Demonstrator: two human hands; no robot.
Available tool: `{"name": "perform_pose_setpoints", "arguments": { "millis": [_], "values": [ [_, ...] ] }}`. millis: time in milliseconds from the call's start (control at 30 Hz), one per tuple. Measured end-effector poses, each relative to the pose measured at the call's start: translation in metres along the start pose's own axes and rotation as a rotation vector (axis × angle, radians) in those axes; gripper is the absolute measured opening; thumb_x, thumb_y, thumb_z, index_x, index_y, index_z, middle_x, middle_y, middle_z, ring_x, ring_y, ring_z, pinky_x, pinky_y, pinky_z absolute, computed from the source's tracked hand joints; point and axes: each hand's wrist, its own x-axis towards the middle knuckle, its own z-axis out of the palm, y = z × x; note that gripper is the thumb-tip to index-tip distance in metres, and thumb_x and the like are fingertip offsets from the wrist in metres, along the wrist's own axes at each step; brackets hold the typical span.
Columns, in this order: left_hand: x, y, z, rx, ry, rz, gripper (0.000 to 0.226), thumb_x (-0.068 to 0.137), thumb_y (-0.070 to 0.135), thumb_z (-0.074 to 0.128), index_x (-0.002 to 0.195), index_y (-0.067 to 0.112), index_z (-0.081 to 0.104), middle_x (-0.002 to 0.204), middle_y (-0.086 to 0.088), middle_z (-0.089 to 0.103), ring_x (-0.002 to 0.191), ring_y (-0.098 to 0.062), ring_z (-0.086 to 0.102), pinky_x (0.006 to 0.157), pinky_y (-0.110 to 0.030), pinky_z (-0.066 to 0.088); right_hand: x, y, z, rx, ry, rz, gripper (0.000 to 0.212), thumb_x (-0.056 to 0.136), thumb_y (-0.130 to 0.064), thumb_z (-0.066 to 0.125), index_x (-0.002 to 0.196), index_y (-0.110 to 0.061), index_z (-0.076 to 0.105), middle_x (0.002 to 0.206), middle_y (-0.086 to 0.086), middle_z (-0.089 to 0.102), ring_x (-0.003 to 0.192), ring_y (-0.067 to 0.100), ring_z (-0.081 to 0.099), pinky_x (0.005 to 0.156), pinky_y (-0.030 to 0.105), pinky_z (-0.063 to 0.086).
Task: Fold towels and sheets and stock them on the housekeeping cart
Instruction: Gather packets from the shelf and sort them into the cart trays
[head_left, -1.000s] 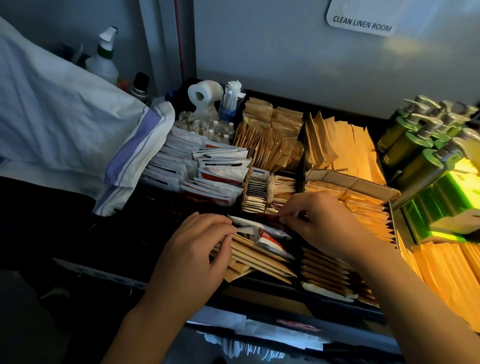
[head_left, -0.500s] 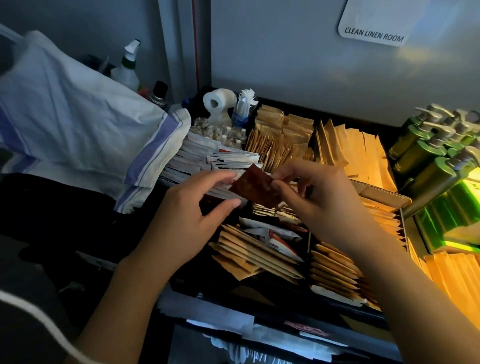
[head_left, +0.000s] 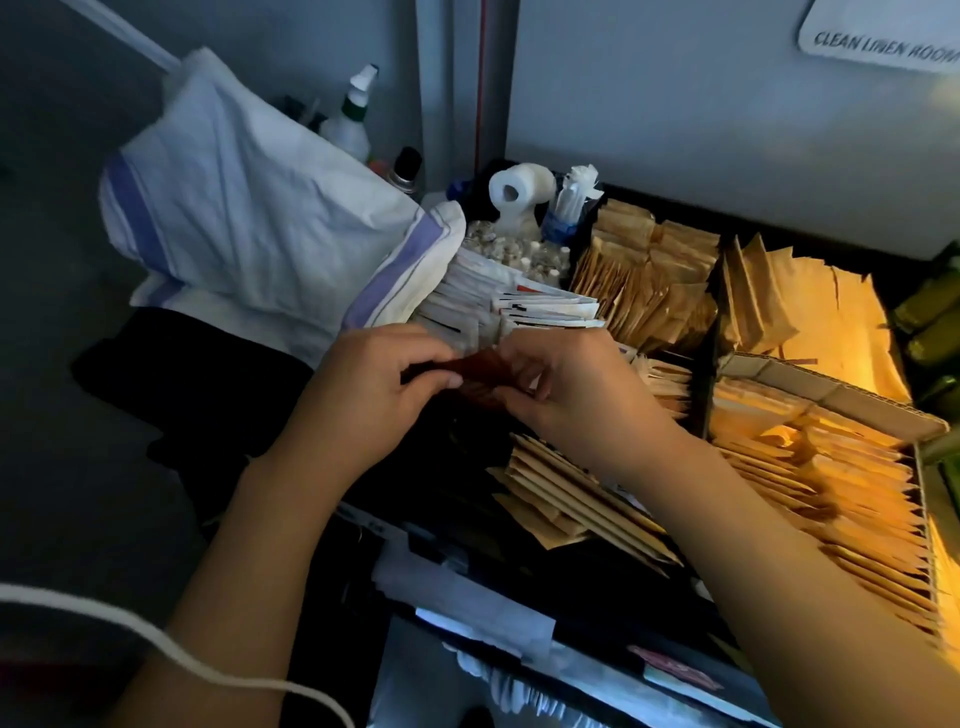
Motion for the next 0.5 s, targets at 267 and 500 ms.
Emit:
{"name": "perform_pose_setpoints", "arguments": {
  "millis": [267,500],
  "values": [
    [-0.022,-0.008,-0.001,0.047,0.025,0.015,0.022,0.083,0.01,0.084,0.102,0.019,0.079,0.099,0.01,0.068,0.093,-0.01,0.067,0.084,-0.028,0.053,-0.004,0.013,0.023,-0.12,-0.068,0.073,0.017,0.077,-0.018,0.082,0.08,-0.021,0.066,0.077,-0.009,0.062,0.075,0.018,0.059,0.067,0.042,0.053],
    [-0.045,-0.011,0.008,0.1,-0.211,-0.011,0.026,0.085,0.015,0.084,0.107,0.028,0.082,0.102,0.014,0.067,0.097,-0.008,0.06,0.087,-0.036,0.054,-0.003,0.01,0.024,-0.142,-0.092,0.072,0.021,0.077,-0.028,0.087,0.088,-0.019,0.072,0.085,-0.008,0.059,0.074,0.013,0.052,0.068,0.038,0.049]
  ]
}}
